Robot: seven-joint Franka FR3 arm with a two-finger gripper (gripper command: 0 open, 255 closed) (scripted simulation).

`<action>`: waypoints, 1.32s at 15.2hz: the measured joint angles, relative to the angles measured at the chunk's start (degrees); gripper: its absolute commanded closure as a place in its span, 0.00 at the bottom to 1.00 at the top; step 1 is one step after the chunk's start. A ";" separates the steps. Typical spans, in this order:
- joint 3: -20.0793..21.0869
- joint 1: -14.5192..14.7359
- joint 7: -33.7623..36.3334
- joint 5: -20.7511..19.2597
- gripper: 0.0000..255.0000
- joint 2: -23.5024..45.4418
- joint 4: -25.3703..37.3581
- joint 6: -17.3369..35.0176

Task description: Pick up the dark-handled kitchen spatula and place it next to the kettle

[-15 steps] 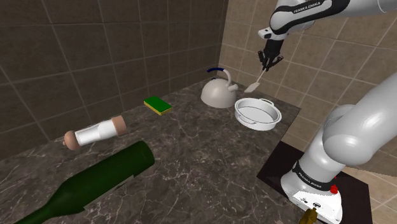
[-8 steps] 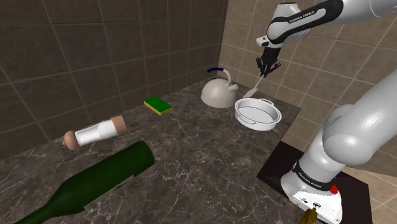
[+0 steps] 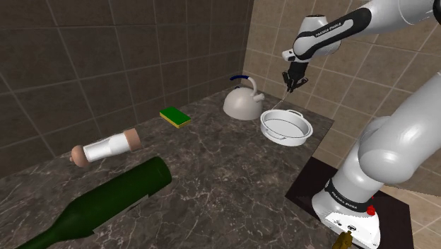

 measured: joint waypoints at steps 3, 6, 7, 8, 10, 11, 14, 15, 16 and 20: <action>-0.62 0.09 -0.40 0.56 1.00 1.46 -1.06 2.66; -1.03 0.25 -0.62 1.16 1.00 2.91 -2.27 5.35; -1.15 0.36 -0.73 1.50 1.00 3.56 -2.50 6.19; -1.33 0.38 -0.90 1.70 1.00 4.16 -3.06 7.05; -1.67 0.48 -1.39 2.43 1.00 5.53 -3.73 8.59; -1.66 0.49 -1.39 2.43 0.00 5.54 -3.75 8.60; 0.04 0.31 1.77 -1.64 0.00 2.35 -4.79 7.24; 1.13 0.03 3.48 -4.29 0.00 0.51 -5.37 6.44; 2.90 -0.15 5.75 -7.07 0.00 -1.94 -6.08 4.99; 9.01 -1.28 11.56 -15.05 0.00 -9.76 -8.60 0.10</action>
